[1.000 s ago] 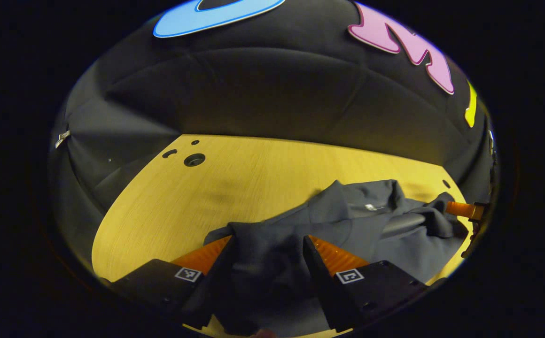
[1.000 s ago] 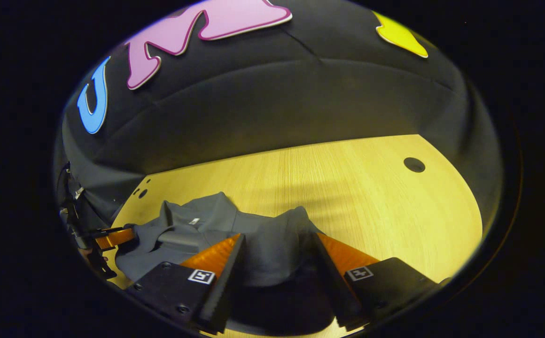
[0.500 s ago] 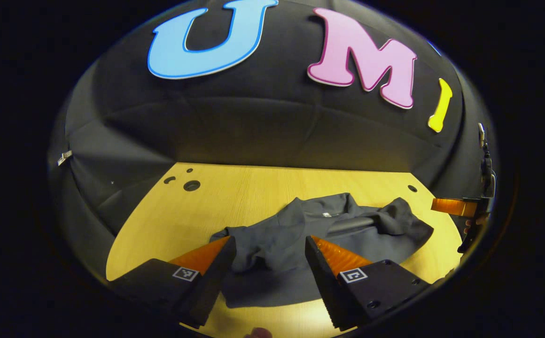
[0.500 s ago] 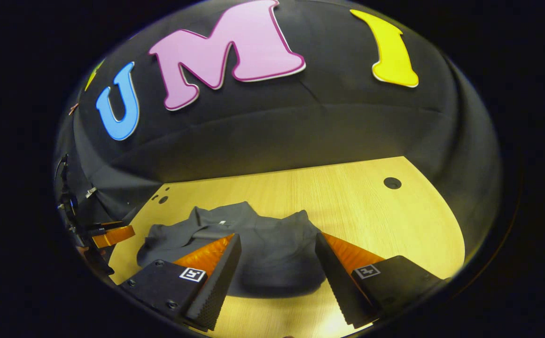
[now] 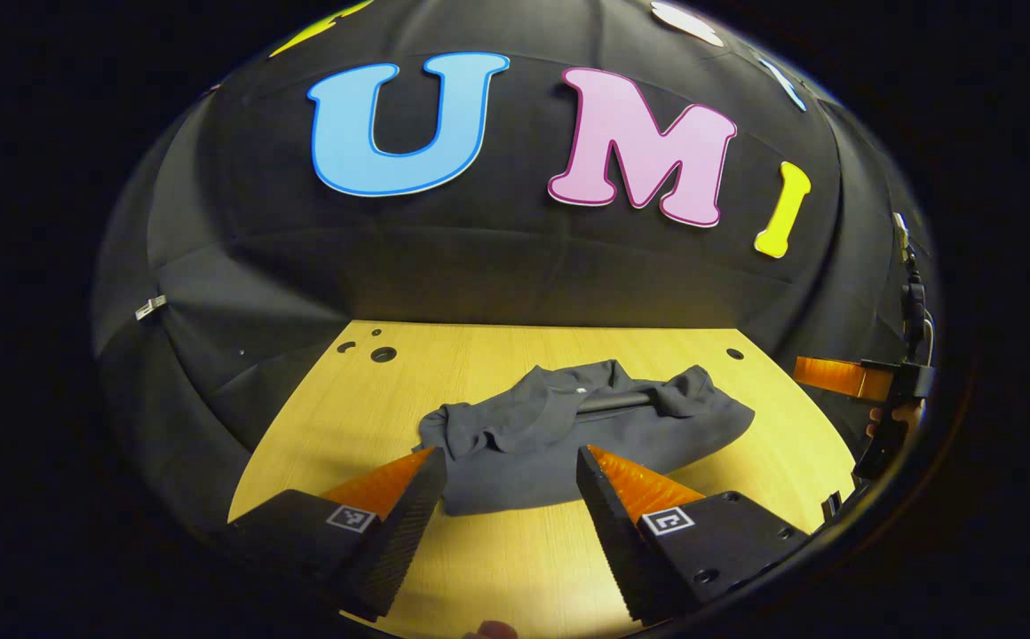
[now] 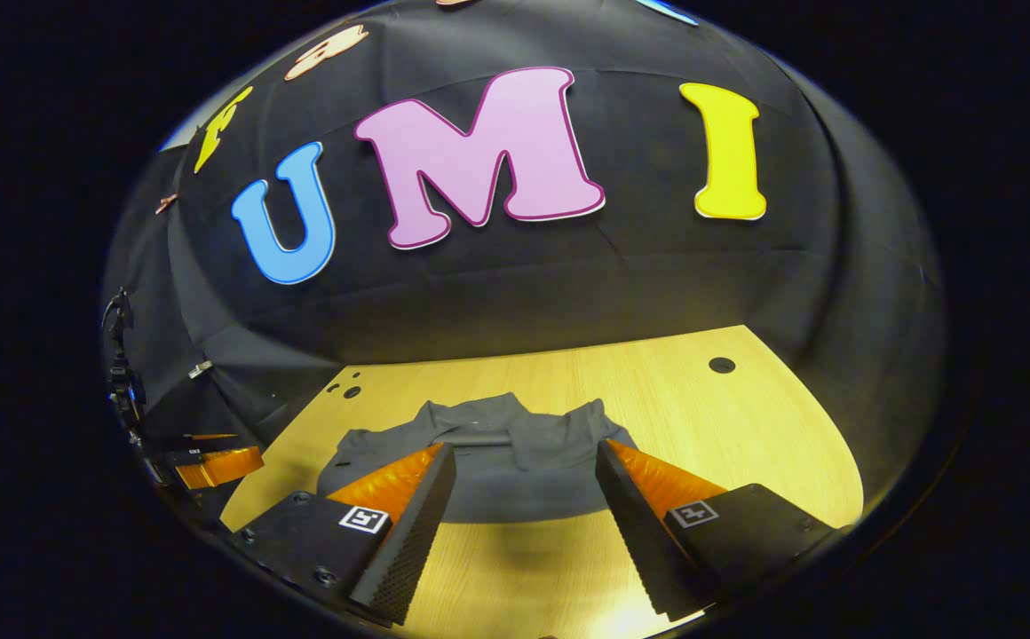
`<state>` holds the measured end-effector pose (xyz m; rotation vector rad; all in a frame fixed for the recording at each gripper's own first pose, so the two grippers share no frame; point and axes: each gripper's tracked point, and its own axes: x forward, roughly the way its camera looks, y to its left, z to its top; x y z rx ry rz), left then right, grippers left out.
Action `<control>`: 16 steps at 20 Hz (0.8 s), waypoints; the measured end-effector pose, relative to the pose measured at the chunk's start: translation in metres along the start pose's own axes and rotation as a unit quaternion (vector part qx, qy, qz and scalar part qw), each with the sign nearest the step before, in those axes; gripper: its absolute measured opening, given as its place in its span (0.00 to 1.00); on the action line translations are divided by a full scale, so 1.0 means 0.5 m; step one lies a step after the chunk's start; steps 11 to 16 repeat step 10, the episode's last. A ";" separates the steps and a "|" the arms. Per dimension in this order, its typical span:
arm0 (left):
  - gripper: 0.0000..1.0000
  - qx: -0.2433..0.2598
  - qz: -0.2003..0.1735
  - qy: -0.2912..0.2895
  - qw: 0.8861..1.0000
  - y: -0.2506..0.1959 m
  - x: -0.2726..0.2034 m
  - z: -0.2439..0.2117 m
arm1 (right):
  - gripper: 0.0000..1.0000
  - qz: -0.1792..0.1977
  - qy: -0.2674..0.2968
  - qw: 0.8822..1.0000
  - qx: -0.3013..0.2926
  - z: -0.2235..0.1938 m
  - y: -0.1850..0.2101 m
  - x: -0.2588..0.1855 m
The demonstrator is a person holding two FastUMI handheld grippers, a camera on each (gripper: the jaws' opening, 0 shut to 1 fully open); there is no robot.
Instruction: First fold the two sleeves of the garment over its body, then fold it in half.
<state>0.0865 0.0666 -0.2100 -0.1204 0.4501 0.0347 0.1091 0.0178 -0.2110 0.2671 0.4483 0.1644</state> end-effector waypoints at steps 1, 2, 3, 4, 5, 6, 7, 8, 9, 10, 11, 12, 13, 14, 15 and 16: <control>0.93 -0.003 0.000 0.002 1.000 0.004 -0.016 -0.009 | 0.98 -0.001 0.004 1.000 -0.001 -0.010 0.005 -0.015; 0.88 -0.006 0.002 0.003 1.000 0.007 -0.034 -0.016 | 0.98 -0.001 0.010 1.000 -0.004 -0.023 0.011 -0.030; 0.93 -0.007 0.004 0.002 1.000 0.013 -0.048 -0.021 | 0.98 -0.002 0.019 1.000 -0.009 -0.035 0.016 -0.046; 0.93 -0.008 0.008 0.000 1.000 0.019 -0.063 -0.026 | 0.98 -0.002 0.028 1.000 -0.009 -0.046 0.019 -0.058; 0.93 -0.010 0.009 -0.001 1.000 0.022 -0.076 -0.036 | 0.98 -0.001 0.037 0.999 -0.006 -0.055 0.029 -0.070; 0.93 -0.014 0.009 0.001 1.000 0.023 -0.089 -0.046 | 0.98 0.000 0.043 0.999 -0.002 -0.059 0.038 -0.082; 0.93 -0.019 0.007 0.003 1.000 0.026 -0.104 -0.060 | 0.98 -0.001 0.046 0.999 0.001 -0.061 0.047 -0.092; 0.93 -0.019 0.005 0.004 1.000 0.027 -0.111 -0.070 | 0.98 -0.006 0.045 0.999 -0.003 -0.062 0.051 -0.096; 0.93 -0.015 0.003 0.007 1.000 0.035 -0.122 -0.080 | 0.98 -0.009 0.049 0.999 -0.012 -0.070 0.059 -0.099; 0.93 -0.009 0.000 0.008 1.000 0.040 -0.129 -0.086 | 0.98 -0.016 0.054 0.998 -0.019 -0.083 0.061 -0.103; 0.93 -0.009 0.000 0.008 1.000 0.040 -0.129 -0.086 | 0.98 -0.016 0.054 0.998 -0.019 -0.083 0.061 -0.103; 0.93 -0.009 0.000 0.008 1.000 0.040 -0.129 -0.086 | 0.98 -0.016 0.054 0.998 -0.019 -0.083 0.061 -0.103; 0.93 -0.009 0.000 0.008 1.000 0.040 -0.129 -0.086 | 0.98 -0.016 0.054 0.998 -0.019 -0.083 0.061 -0.103; 0.93 -0.009 0.000 0.008 1.000 0.040 -0.129 -0.086 | 0.98 -0.016 0.054 0.998 -0.019 -0.083 0.061 -0.103; 0.93 -0.009 0.000 0.008 1.000 0.040 -0.129 -0.086 | 0.98 -0.016 0.054 0.998 -0.019 -0.083 0.061 -0.103; 0.93 -0.009 0.000 0.008 1.000 0.040 -0.129 -0.086 | 0.98 -0.016 0.054 0.998 -0.019 -0.083 0.061 -0.103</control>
